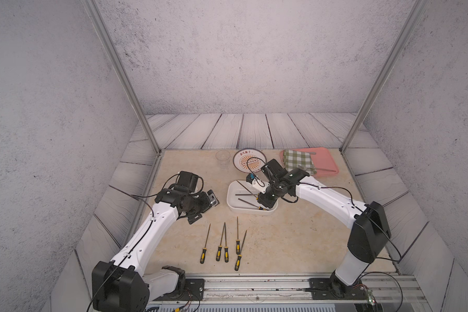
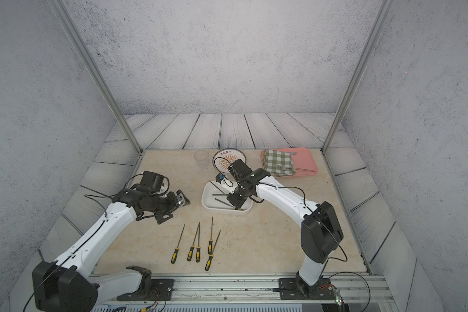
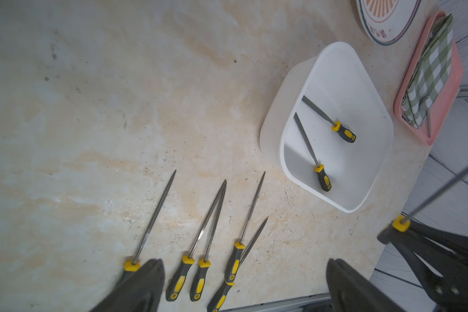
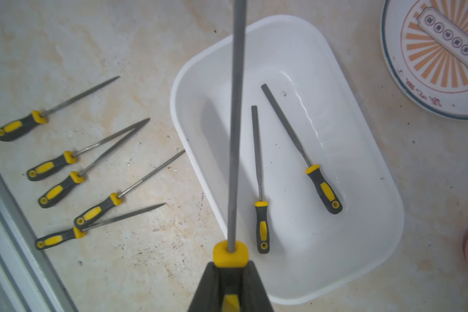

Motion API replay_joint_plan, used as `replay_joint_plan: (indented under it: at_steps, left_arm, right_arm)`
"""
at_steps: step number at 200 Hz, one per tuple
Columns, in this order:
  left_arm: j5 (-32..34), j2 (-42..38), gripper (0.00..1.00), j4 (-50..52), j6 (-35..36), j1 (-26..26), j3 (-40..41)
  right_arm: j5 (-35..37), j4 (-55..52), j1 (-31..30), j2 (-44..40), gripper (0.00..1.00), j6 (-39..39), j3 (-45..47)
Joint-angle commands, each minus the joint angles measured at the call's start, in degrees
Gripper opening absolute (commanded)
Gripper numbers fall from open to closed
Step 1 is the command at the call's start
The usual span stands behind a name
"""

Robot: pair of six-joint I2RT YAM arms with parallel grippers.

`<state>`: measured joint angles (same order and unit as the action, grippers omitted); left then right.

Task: Put the file tool into the storage box
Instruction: Pick up the file tool from the center of the board, then place the file tool in the storage box.

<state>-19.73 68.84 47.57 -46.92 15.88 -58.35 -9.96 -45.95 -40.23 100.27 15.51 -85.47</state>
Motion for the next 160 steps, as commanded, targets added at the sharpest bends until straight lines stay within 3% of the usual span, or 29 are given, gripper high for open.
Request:
replay_joint_plan:
  at_steps: [1,40,109,160]
  left_arm:
    - [-2.9,0.4,1.0,-2.3,3.1,0.2,-0.5]
    - [-3.6,3.7,0.99,-1.7,7.7,0.2,-2.1]
    - [-5.2,10.5,0.99,-2.6,11.7,0.1,-4.0]
    - [-2.1,11.9,0.98,-6.3,14.2,-0.4,-4.1]
  right_arm:
    - [2.0,-0.4,0.5,3.0,0.08,5.6,-2.3]
    - [2.7,-0.8,1.4,7.1,0.08,9.9,-3.4]
    - [14.9,3.5,1.3,11.6,0.08,13.4,-4.6]
    - [12.4,5.5,1.4,13.7,0.08,15.6,-4.2]
